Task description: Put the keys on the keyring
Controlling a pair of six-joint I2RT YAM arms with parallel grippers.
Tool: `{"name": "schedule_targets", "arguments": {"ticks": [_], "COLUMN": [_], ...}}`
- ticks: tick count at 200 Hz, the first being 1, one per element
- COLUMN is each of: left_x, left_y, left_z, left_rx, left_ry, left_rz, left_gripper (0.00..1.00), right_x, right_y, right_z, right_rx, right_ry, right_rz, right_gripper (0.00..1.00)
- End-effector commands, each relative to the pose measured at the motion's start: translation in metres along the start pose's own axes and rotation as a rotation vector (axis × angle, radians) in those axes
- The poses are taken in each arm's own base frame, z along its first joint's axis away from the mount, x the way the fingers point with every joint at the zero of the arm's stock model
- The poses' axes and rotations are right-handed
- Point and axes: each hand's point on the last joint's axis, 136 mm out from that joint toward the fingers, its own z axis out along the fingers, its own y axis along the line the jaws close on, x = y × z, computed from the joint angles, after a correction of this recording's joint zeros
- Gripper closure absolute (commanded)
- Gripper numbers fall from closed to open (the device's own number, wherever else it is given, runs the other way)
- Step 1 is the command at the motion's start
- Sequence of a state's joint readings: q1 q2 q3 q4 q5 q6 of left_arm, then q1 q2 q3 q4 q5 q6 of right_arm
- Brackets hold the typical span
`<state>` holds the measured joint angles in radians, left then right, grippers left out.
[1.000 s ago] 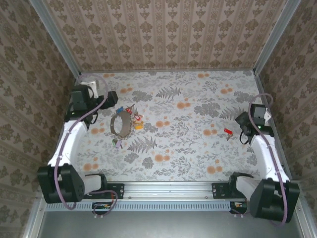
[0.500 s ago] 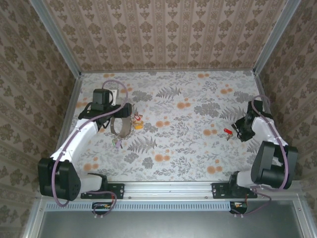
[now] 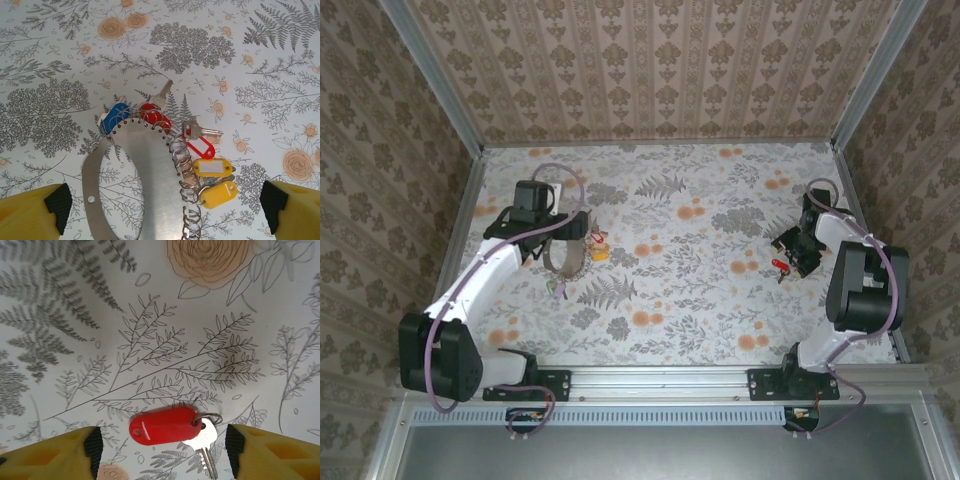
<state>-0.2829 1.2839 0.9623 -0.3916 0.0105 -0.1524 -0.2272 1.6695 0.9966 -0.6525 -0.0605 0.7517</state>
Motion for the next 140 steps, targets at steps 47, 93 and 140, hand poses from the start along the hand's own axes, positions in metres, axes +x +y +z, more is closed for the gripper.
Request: {"name": "schedule_targets", "arguments": {"ticks": [47,93,140], "left_x": [0.006,0.01,0.014], "left_y": [-0.003,-0.005,-0.007], "left_z": [0.005,0.009,0.012], "left_rx": [-0.019,-0.024,-0.028], "left_ry": [0.036,0.056,0.078], "left_rz": [0.046,0.061,0.076], "left_gripper": [0.0,0.0,0.0], "right_x": [0.035,0.07,0.105], "right_y": [0.017,0.037,0.085], "right_z": [0.004,0.005,0.011], "right_rx": [-0.069,-0.13,-0.193], "right_ry": [0.091,0.111,0.112], "right_rz": [-0.103,-0.158,-0.315], "right_gripper": [0.3,0.3,0.3]}}
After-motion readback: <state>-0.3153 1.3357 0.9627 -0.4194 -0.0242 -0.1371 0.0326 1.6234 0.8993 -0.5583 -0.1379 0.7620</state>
